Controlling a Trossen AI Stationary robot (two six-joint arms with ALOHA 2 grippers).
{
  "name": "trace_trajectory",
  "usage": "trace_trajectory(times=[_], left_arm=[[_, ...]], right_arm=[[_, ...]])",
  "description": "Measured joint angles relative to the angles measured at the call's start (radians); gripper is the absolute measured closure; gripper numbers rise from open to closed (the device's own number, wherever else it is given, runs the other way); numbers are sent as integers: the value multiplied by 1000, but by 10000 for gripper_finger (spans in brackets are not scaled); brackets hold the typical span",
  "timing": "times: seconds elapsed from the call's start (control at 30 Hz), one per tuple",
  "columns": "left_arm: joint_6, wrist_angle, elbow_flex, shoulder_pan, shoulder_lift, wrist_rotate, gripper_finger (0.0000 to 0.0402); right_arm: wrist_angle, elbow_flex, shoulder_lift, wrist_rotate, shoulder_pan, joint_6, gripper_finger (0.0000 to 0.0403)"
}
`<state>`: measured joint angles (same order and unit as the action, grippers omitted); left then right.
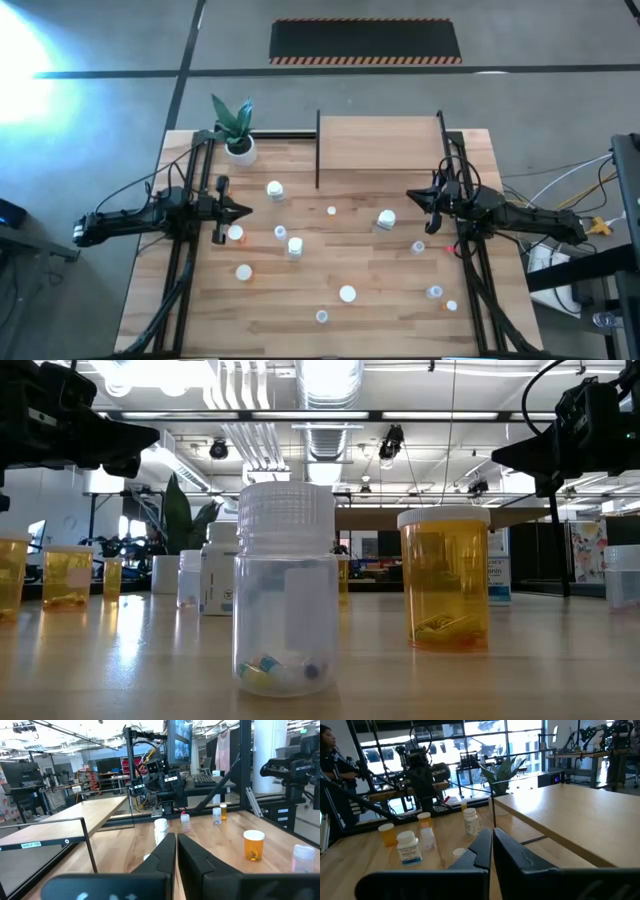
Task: Pick and place medicine bottles onto shelf by color
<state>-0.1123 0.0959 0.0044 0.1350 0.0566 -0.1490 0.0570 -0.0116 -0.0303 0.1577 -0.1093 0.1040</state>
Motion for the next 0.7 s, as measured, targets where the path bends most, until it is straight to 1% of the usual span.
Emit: trace_trajectory(times=[0.23,0.37,0.43,0.57,0.7], left_arm=[[-2,0,0,0,0,0,402],[-80,2,0,0,0,0,402],[-77,16,0,0,0,0,402],[59,110,0,-1,0,0,402],[140,255,0,-1,0,0,402]], right_arm=[[0,0,0,0,0,0,394],[0,0,0,0,0,0,394],[0,0,0,0,0,0,394],[0,0,0,0,0,0,394],[0,0,0,0,0,0,394]])
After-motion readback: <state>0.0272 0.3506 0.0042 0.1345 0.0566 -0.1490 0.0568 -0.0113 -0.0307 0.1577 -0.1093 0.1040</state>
